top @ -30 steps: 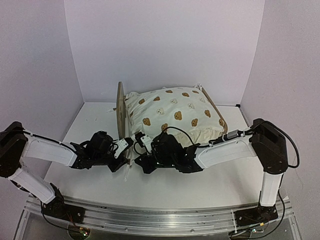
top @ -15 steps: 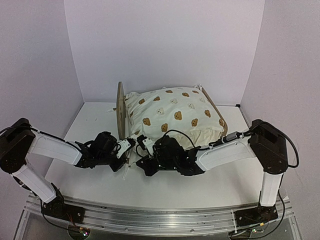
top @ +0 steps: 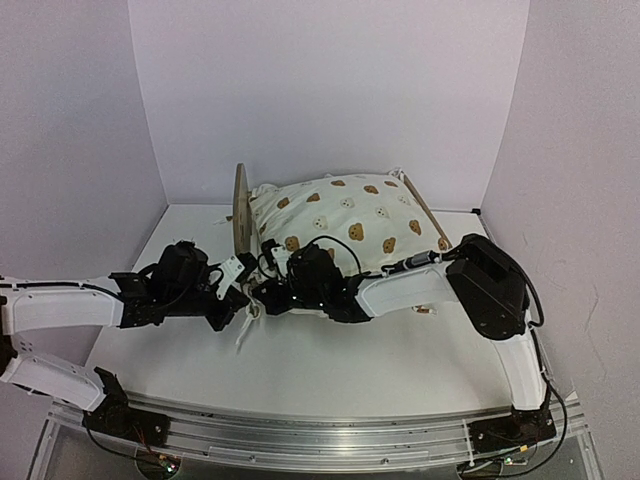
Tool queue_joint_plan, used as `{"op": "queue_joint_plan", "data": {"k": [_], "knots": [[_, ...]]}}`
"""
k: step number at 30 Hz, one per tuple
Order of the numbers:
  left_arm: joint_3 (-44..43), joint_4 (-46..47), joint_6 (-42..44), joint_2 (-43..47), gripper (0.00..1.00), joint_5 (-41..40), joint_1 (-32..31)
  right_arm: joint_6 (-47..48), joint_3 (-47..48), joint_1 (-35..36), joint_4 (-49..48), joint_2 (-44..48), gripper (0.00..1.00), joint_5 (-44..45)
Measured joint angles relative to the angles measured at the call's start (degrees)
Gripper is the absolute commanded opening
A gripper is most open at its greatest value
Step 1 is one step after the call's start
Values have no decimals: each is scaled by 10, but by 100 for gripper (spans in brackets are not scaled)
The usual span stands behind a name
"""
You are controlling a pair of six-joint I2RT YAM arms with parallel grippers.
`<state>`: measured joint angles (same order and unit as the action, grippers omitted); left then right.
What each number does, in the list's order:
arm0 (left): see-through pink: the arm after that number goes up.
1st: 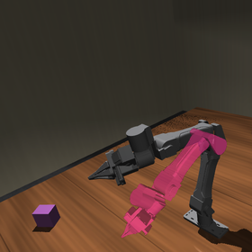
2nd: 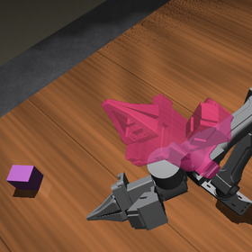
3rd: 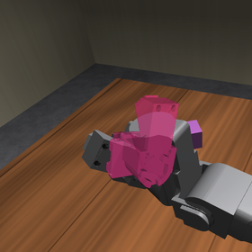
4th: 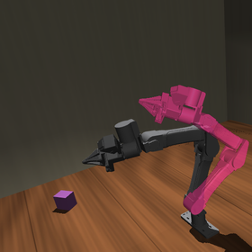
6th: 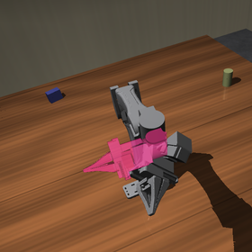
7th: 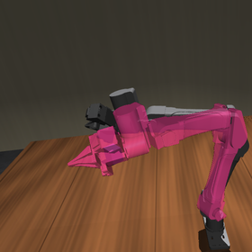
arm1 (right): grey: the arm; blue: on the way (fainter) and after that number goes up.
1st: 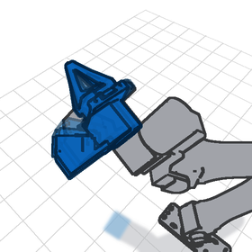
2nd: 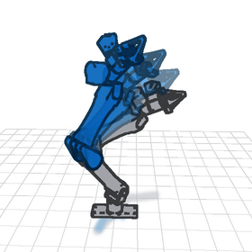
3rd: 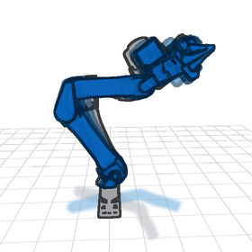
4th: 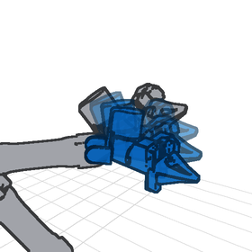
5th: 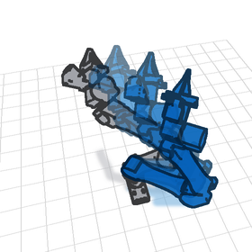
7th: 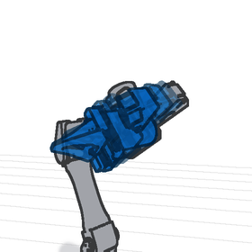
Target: Set up the pet bed
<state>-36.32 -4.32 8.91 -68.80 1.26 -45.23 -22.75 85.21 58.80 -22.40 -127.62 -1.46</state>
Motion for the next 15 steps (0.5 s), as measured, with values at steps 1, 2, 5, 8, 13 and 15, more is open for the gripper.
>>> {"op": "queue_joint_plan", "data": {"k": [1, 2, 5, 8, 13, 15], "knots": [[0, -5, 0, 0, 0, 3, 0, -2, 4, -1, 1, -6, 0, -3], [0, -11, 0, 1, 0, 6, 0, -3, 7, -2, 1, -11, 0, -5], [1, -24, 1, 5, 0, 15, 0, -5, 14, -3, 2, -15, 0, -14], [4, -30, 8, 14, 0, 25, 0, -7, 22, -3, 0, -20, 0, -28], [9, -33, 44, 29, 0, 61, 0, -18, 22, -7, -35, -31, 0, -85], [13, -34, 65, 38, 1, 81, 0, -27, 22, -9, -56, -38, 0, -113]]}}
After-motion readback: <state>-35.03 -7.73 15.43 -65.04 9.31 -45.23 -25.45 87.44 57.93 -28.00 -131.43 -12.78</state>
